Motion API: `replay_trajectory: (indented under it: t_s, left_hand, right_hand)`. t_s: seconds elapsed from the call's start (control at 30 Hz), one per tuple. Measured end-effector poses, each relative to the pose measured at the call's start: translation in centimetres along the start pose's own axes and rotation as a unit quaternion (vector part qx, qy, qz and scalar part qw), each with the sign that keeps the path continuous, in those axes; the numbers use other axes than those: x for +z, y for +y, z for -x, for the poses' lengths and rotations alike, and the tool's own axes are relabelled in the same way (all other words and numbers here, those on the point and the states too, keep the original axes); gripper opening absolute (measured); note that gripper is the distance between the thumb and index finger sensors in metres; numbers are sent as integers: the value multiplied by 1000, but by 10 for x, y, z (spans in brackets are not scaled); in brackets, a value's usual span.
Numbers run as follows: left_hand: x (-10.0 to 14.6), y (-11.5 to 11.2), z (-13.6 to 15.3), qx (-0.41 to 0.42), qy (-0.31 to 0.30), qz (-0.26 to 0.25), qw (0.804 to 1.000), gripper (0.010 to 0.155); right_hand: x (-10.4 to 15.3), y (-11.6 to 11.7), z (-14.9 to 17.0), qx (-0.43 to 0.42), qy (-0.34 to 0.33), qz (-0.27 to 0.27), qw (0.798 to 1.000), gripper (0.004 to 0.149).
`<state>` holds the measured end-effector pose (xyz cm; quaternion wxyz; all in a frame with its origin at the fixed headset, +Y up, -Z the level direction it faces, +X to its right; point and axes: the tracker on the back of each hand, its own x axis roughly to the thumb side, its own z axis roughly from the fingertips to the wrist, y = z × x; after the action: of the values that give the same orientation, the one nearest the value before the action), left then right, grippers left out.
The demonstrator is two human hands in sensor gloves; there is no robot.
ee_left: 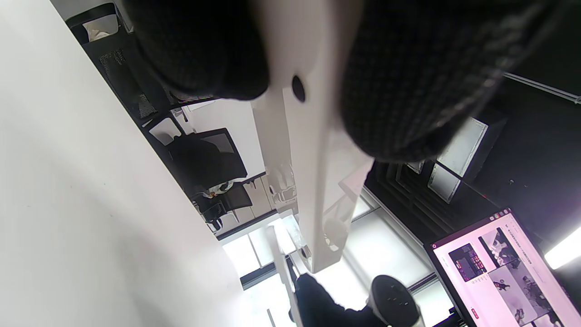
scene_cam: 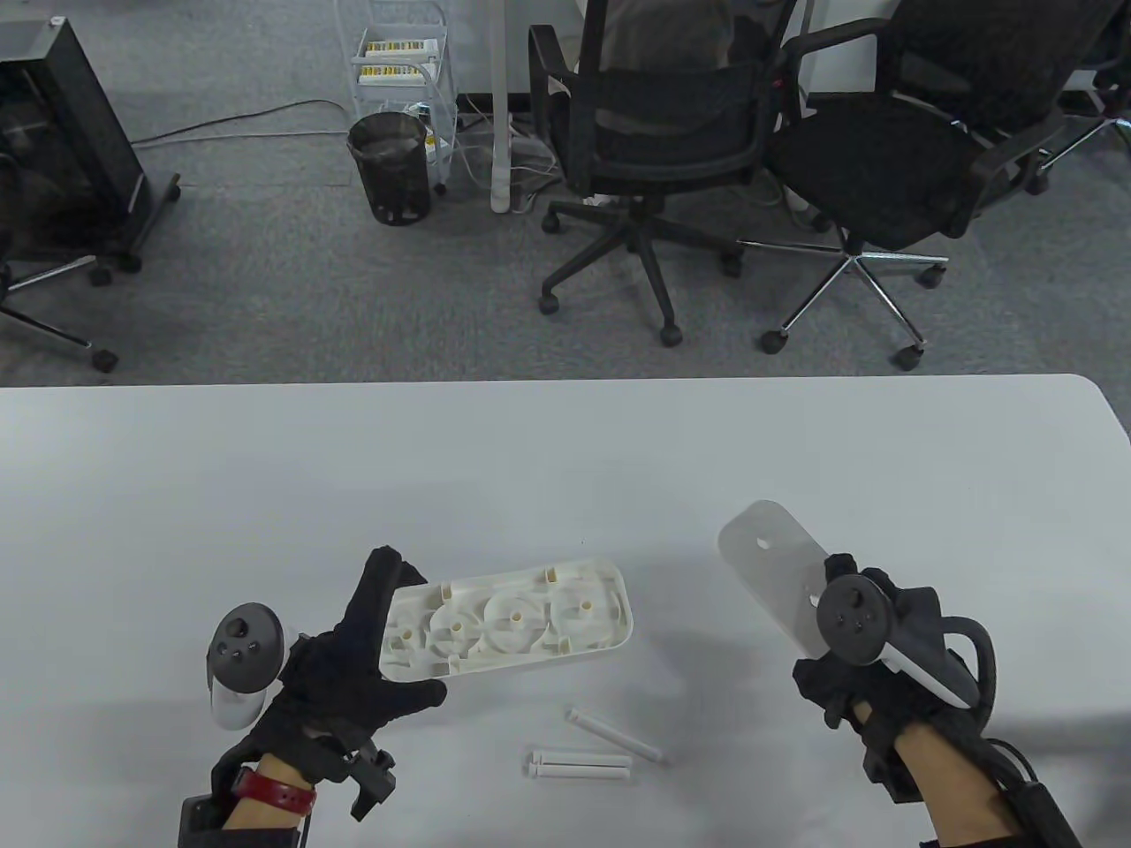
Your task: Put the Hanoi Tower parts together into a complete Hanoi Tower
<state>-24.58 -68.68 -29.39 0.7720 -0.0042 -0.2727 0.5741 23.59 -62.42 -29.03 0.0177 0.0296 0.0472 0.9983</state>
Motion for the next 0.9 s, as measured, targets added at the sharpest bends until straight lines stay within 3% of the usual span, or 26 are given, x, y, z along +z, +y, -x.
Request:
replay_trajectory:
  t_s: [0.3,0.47,0.9]
  left_hand:
    - [0,-2,-4,3,-5,6,1000,127]
    - [-1,-3,-5,5,-8,9,1000,127]
    - [-2,-9,-11,9,-15,23,1000,127]
  right_hand:
    - [14,-53,-57,20,-109,73,991,107]
    - [23,-71,-85,38,-185,120,975,106]
    - [19,-75,-160,32,-341,49,938,104]
